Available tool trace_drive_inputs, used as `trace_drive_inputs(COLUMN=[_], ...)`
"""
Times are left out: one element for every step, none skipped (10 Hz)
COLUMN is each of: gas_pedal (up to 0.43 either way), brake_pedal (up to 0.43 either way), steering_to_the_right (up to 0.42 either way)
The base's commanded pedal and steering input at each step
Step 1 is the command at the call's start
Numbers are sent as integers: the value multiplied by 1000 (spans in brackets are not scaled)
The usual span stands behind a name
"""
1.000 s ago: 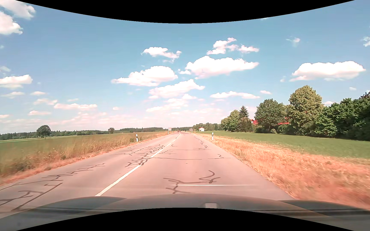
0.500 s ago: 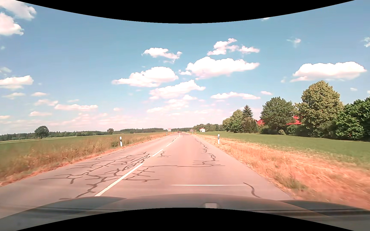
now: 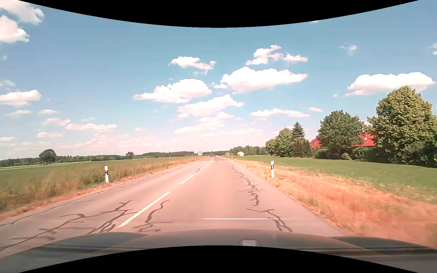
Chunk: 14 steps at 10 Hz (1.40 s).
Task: Follow the waypoints while adhering to traffic rules and regulations
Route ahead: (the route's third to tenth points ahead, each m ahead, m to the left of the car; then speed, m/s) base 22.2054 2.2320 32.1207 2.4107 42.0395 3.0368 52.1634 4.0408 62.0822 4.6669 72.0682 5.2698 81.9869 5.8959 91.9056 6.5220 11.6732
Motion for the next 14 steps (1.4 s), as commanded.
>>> trace_drive_inputs(gas_pedal=[280, 268, 268, 260, 248, 240, 220, 220, 209, 209, 209, 209, 220, 220], brake_pedal=[0, 0, 0, 0, 0, 0, 0, 0, 0, 0, 0, 0, 0, 0], steering_to_the_right=[-10, -10, -10, -10, -10, -10, -11, -12, -12, -12, -12, -12, -11, -10])
